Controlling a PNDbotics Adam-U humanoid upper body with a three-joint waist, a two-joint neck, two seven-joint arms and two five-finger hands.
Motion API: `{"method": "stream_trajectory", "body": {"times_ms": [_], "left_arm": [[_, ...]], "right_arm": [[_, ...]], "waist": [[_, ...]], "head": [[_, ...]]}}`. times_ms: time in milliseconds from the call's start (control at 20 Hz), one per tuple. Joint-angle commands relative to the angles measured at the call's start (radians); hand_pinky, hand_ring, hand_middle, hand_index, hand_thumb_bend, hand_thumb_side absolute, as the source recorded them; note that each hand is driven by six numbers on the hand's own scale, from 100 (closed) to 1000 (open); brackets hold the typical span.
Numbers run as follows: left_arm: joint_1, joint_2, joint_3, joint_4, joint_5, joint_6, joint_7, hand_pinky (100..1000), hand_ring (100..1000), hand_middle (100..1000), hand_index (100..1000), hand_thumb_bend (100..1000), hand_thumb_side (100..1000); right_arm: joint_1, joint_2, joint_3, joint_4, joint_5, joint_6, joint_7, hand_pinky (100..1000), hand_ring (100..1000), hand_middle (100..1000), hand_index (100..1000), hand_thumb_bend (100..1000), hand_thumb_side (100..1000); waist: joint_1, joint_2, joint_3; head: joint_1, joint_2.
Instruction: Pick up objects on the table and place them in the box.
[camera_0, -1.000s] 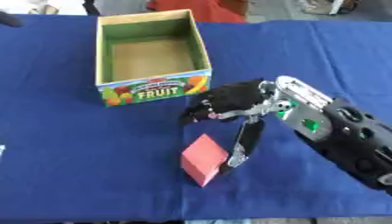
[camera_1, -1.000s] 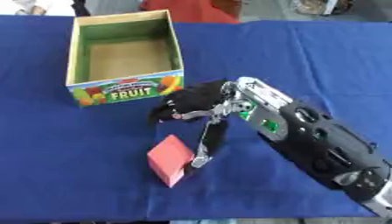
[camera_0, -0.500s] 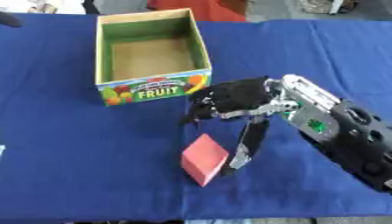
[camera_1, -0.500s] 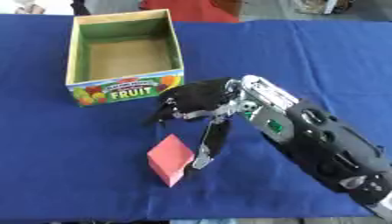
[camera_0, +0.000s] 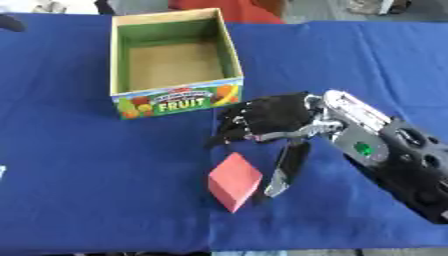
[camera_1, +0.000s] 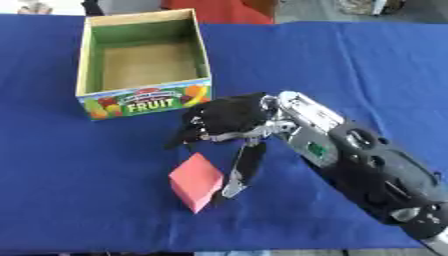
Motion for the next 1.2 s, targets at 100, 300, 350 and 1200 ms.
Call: {"method": "stream_trajectory", "body": {"times_ms": [100,300,350,1200], "left_arm": [[-0.009,0.016,0.008,-0.017,0.002,0.000,-0.004,543,810,829,842,100,877],[-0.009,0.016,0.009,-0.017,0.003,-0.002,-0.009,541,810,830,841,100,878],[-0.009,0.015,0.009,-0.017,0.004,-0.003,-0.010,540,810,830,841,100,878],[-0.005,0.015,0.013,-0.017,0.006,-0.002,-0.019,541,813,833,834,100,877]], "right_arm": [[-0.006,-0.024,-0.017,0.009,0.007,-0.197,0.203,923,814,577,988,527,656],[0.001,-0.022,-0.028,0.024,0.024,-0.184,0.191,904,785,548,961,426,609],[0.002,-0.020,-0.030,0.027,0.029,-0.181,0.186,894,777,544,956,407,610],[-0.003,-0.005,-0.058,0.009,0.144,-0.178,-0.103,1000,495,358,655,636,692]], "waist": [[0.002,-0.012,0.001],[0.004,-0.009,0.001],[0.004,-0.008,0.002],[0.005,-0.005,0.002]], "head": [[0.000,0.005],[-0.001,0.001],[-0.001,0.001],[-0.001,0.001]]}}
